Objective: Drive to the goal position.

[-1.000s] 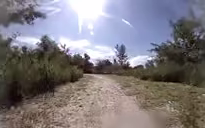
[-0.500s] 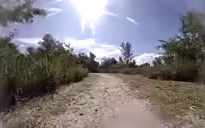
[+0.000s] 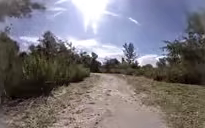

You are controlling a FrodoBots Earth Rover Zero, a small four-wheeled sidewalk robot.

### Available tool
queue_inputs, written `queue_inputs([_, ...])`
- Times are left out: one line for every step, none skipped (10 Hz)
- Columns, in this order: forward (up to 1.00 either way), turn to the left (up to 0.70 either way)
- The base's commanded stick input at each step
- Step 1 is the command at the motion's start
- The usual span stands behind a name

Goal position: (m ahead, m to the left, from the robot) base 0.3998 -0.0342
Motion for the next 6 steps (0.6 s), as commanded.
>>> queue_inputs([0.7,-0.06])
queue_inputs([0.7,-0.27])
queue_inputs([0.7,-0.27])
queue_inputs([0.7,-0.16])
queue_inputs([0.7,0.0])
queue_inputs([0.7,0.0])
